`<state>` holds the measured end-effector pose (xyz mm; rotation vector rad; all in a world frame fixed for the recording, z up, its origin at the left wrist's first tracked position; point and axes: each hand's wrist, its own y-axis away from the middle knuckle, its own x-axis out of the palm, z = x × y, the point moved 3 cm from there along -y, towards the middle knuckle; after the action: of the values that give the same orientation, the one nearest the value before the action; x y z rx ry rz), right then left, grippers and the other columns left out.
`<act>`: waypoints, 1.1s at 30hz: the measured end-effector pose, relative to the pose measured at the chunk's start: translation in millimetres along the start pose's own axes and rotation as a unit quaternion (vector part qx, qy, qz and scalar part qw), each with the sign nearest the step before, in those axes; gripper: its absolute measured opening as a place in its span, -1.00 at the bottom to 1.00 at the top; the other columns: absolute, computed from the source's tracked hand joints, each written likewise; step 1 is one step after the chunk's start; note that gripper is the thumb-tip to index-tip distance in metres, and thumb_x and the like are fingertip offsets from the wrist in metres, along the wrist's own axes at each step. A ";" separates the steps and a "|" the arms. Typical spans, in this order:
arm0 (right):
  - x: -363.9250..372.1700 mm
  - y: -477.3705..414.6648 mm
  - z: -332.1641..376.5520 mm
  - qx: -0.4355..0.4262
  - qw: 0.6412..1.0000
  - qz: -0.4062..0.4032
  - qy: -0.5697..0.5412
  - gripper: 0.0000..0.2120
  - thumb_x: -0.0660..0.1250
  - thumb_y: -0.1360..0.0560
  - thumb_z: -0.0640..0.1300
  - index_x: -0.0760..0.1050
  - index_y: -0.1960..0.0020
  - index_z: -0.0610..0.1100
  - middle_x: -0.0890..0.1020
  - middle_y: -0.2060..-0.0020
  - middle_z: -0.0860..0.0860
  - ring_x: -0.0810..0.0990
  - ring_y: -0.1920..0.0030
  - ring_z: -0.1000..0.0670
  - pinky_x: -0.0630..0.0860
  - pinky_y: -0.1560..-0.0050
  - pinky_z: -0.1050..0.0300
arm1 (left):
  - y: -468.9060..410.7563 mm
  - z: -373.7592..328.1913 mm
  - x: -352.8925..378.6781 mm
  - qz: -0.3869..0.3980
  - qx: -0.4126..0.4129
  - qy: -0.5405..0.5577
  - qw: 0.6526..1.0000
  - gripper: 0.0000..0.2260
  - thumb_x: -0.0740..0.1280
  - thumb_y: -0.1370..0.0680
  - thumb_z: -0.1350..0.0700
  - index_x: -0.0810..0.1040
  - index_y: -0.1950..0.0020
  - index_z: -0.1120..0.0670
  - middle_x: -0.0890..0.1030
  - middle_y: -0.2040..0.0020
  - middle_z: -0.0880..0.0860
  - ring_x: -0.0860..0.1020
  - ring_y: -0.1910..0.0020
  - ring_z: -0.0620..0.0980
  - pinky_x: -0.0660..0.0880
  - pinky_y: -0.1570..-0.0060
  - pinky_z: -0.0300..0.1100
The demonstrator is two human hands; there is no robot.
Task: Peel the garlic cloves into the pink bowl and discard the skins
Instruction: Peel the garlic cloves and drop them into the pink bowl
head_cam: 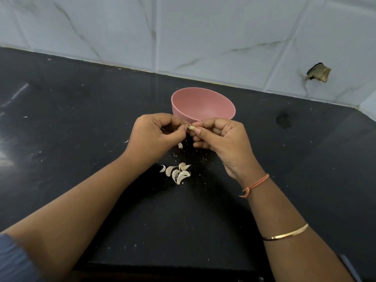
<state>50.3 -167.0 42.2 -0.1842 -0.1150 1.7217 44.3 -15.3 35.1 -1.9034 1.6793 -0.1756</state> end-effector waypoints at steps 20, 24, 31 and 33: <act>2.4 1.2 2.7 -0.048 0.997 0.055 0.028 -0.82 0.27 -0.52 -0.33 0.55 0.07 -0.08 0.65 0.13 0.13 0.60 0.04 0.12 0.58 0.14 0.24 | -1.9 8.5 0.2 0.009 -0.044 -0.057 0.997 -0.86 0.42 -0.45 0.18 0.63 0.19 -0.09 0.65 0.29 -0.13 0.59 0.31 -0.20 0.52 0.27 -0.41; 0.8 -0.2 3.5 -0.059 0.997 0.043 0.003 -0.84 0.28 -0.51 -0.33 0.55 0.06 -0.09 0.63 0.10 0.05 0.59 0.05 0.09 0.55 0.16 0.25 | -2.1 11.6 0.6 0.018 -0.057 -0.107 0.992 -0.92 0.41 -0.46 0.16 0.65 0.17 -0.03 0.64 0.29 -0.12 0.60 0.30 -0.15 0.54 0.25 -0.35; -0.3 1.5 2.9 -0.035 0.998 0.051 -0.023 -0.83 0.26 -0.51 -0.35 0.58 0.01 -0.17 0.64 0.20 -0.04 0.58 0.16 0.06 0.55 0.19 0.27 | -1.7 11.6 -3.2 -0.015 -0.067 -0.141 0.988 -0.88 0.40 -0.45 0.00 0.63 0.26 -0.02 0.60 0.38 -0.12 0.54 0.34 -0.20 0.43 0.38 -0.44; 0.0 1.3 1.7 -0.026 0.998 0.047 -0.016 -0.81 0.25 -0.52 -0.36 0.60 0.02 -0.17 0.63 0.26 -0.01 0.56 0.22 0.11 0.54 0.22 0.28 | -2.7 10.5 -4.3 -0.019 -0.049 -0.140 0.989 -0.92 0.43 -0.44 0.01 0.63 0.25 -0.04 0.61 0.35 -0.16 0.56 0.31 -0.22 0.48 0.32 -0.42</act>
<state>48.7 -167.1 43.7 -0.2019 -0.1775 1.8166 50.7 -7.7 29.1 -1.9303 1.4884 0.1570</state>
